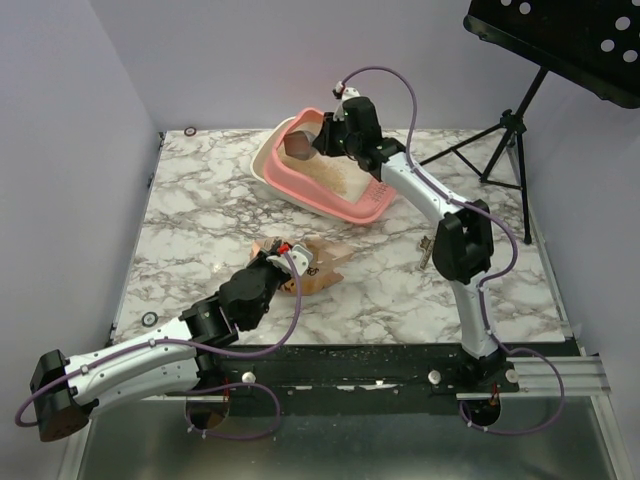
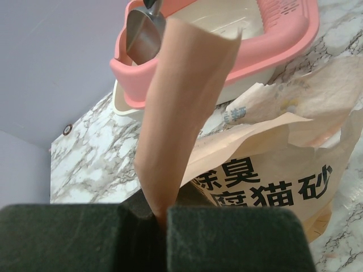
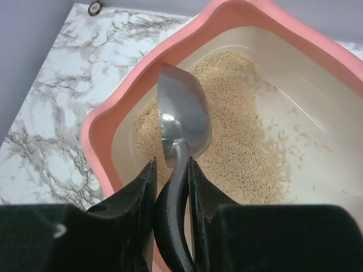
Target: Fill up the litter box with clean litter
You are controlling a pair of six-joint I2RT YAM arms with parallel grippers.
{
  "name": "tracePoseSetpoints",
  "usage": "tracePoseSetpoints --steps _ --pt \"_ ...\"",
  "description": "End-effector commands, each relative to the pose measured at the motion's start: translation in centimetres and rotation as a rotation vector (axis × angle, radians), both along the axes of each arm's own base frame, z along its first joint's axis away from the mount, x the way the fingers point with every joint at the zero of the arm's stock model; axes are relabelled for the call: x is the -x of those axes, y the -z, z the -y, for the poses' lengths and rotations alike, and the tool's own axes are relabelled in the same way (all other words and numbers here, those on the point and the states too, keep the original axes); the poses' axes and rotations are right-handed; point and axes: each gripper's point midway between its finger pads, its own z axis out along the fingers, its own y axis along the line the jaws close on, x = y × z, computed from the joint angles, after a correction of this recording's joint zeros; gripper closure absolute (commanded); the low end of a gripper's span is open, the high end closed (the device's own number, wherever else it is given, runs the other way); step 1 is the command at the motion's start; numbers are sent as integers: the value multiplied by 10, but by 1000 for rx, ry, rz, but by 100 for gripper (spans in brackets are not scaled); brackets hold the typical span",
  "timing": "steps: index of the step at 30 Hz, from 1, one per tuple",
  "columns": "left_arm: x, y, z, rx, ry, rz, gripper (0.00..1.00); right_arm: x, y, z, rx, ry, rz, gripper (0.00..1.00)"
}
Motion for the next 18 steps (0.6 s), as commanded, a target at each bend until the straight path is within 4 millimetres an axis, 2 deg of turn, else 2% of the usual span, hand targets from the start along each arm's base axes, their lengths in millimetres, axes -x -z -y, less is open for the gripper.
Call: tracePoseSetpoints --steps 1,6,8,12,18 --pt "-5 -14 -4 29 -34 23 100 -15 -43 -19 -124 0 105 99" --pt "-5 -14 -4 28 -35 23 100 -30 -39 -26 -136 21 111 99" --pt "-5 -15 -4 28 -35 23 100 -32 -32 -28 -137 25 94 99" --pt "-5 -15 -5 29 -35 25 100 -32 -19 -28 -129 23 73 99" --pt "-4 -16 -3 34 -25 21 100 -26 -23 -20 -99 30 72 99"
